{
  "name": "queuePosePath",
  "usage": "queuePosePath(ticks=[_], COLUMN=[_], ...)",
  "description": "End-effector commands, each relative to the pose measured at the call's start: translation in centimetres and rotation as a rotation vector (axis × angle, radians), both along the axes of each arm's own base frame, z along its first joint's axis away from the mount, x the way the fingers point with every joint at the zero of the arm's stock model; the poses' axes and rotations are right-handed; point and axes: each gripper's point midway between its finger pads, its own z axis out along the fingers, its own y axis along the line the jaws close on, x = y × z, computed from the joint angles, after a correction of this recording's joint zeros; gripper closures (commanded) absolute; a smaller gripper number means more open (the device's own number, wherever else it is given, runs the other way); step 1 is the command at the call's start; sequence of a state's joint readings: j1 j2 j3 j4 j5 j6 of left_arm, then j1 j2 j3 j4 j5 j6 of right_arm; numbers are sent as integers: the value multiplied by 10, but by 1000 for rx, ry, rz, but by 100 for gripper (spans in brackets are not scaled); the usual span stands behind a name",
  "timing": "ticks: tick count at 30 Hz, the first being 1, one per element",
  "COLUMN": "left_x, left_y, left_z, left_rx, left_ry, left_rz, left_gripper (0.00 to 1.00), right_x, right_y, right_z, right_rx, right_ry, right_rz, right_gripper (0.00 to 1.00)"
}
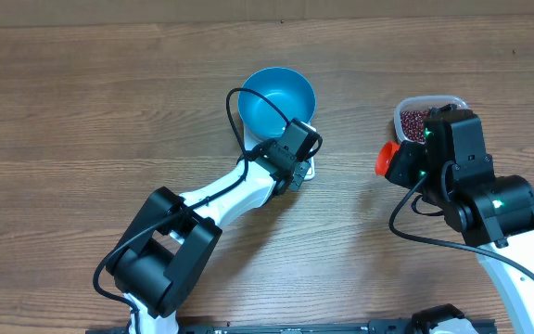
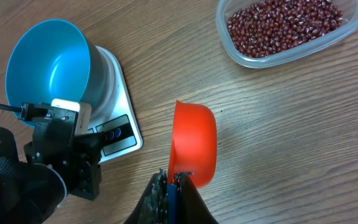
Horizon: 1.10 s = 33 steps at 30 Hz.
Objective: Scoop item into bowl and weigh 150g on scale
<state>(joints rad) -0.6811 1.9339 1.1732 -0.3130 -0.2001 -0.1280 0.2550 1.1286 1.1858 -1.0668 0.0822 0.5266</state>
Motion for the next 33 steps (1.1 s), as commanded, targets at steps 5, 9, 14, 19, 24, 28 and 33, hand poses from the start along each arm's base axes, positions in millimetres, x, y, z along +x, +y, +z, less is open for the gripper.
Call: queuePosePath(ticks=[5, 9, 14, 19, 24, 28, 33], left_x=[1, 1, 1, -2, -19, -34, -48], left_y=[2, 2, 1, 3, -3, 1, 14], left_z=[-7, -6, -4, 4, 26, 60, 95], left_rx=[16, 15, 12, 7, -53, -90, -111], left_ry=[6, 5, 2, 8, 58, 62, 46], left_rz=[12, 11, 12, 8, -32, -44, -23], left_gripper=[96, 96, 96, 96, 96, 96, 96], right_x=[4, 4, 3, 1, 1, 1, 1], right_y=[0, 0, -1, -1, -1, -1, -1], right_z=[14, 14, 14, 12, 12, 12, 12], right_rx=[6, 6, 6, 3, 5, 4, 4], right_ry=[-39, -39, -37, -26, -26, -25, -24], right_rz=[-1, -1, -1, -2, -5, -4, -4], right_gripper=[96, 96, 96, 96, 96, 96, 96])
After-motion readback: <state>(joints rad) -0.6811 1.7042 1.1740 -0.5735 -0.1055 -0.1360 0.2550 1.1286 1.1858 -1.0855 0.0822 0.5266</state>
